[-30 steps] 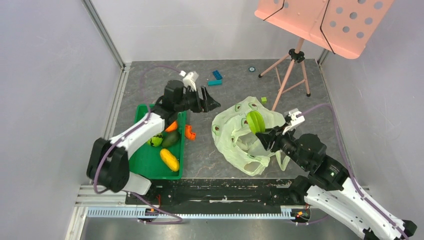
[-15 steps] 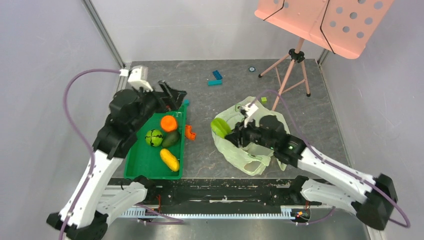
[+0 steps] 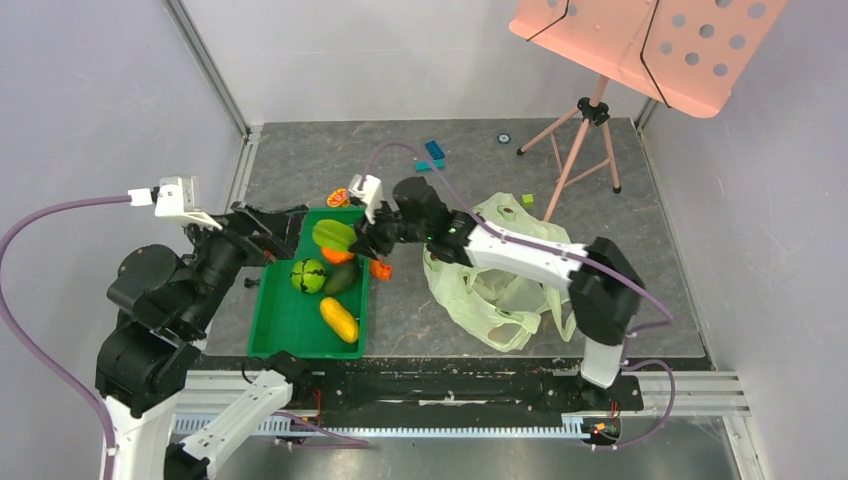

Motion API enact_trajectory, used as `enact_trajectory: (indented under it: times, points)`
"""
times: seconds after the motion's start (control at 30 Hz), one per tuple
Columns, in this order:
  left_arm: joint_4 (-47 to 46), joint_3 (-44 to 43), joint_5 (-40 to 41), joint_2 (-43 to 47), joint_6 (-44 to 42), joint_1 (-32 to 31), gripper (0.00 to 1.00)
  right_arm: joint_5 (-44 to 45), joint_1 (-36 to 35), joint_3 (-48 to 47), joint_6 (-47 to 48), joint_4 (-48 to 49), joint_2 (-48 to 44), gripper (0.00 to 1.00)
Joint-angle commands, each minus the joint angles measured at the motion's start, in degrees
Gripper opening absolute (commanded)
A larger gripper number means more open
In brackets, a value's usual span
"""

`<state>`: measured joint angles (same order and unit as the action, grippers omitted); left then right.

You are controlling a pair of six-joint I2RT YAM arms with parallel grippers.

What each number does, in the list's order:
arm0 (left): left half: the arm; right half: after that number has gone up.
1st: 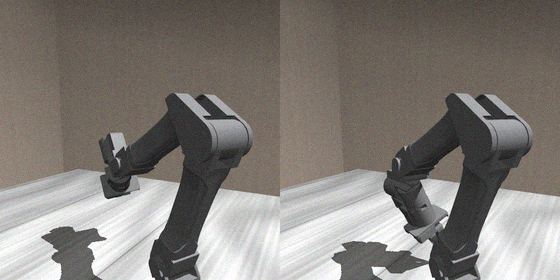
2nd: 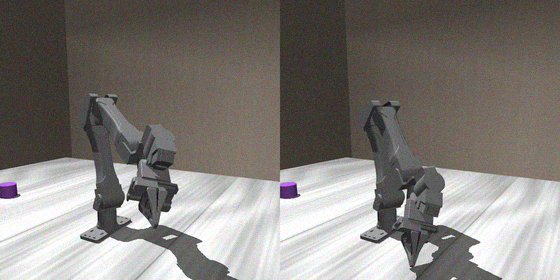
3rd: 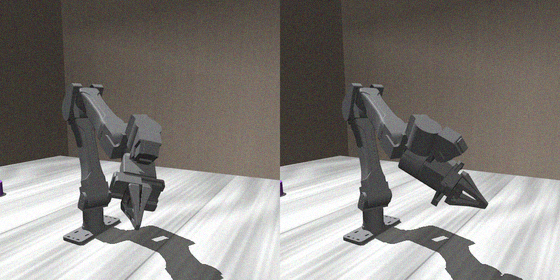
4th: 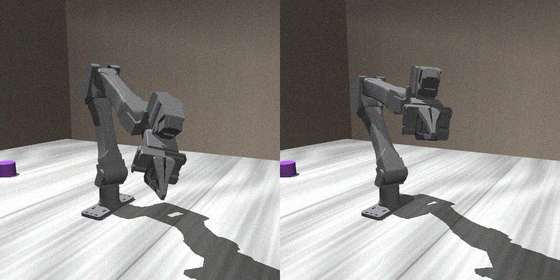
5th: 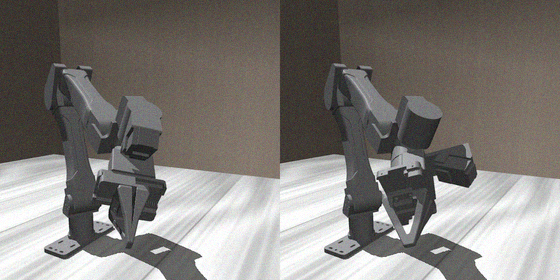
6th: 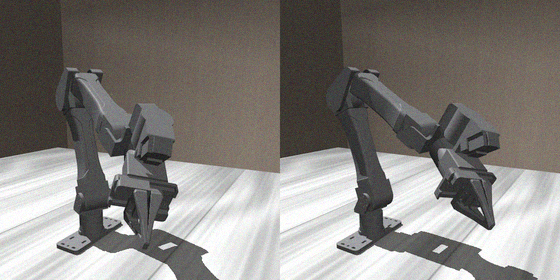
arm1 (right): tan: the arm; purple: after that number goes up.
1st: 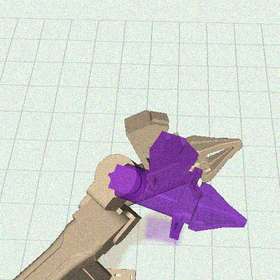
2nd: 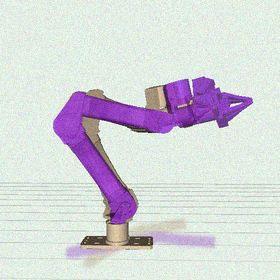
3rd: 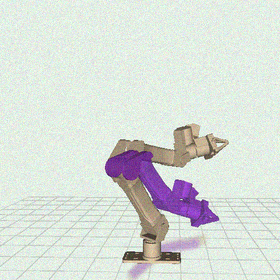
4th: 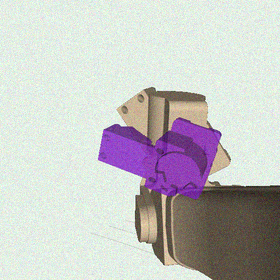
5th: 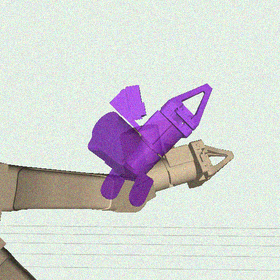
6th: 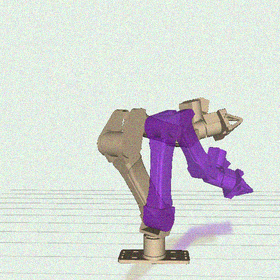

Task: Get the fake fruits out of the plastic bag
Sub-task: Place the fake fruit in the bin.

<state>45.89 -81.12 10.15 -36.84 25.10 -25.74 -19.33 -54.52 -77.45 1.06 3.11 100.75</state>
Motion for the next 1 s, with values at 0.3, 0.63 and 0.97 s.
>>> enact_trajectory:
  times: [0.3,0.63,0.97]
  points:
    - [5.03,-1.51,-0.26,0.91,-4.62,0.24,1.0,-6.03,-0.64,-26.44,12.29,8.28,25.87,0.22]
    - [5.35,-0.34,-1.43,1.75,-5.28,0.17,1.0,5.45,-3.02,-41.67,18.19,7.22,39.85,0.22]
    - [5.53,0.29,-1.71,1.91,-6.39,0.19,1.0,11.2,-3.56,-43.34,23.91,3.65,43.46,0.34]
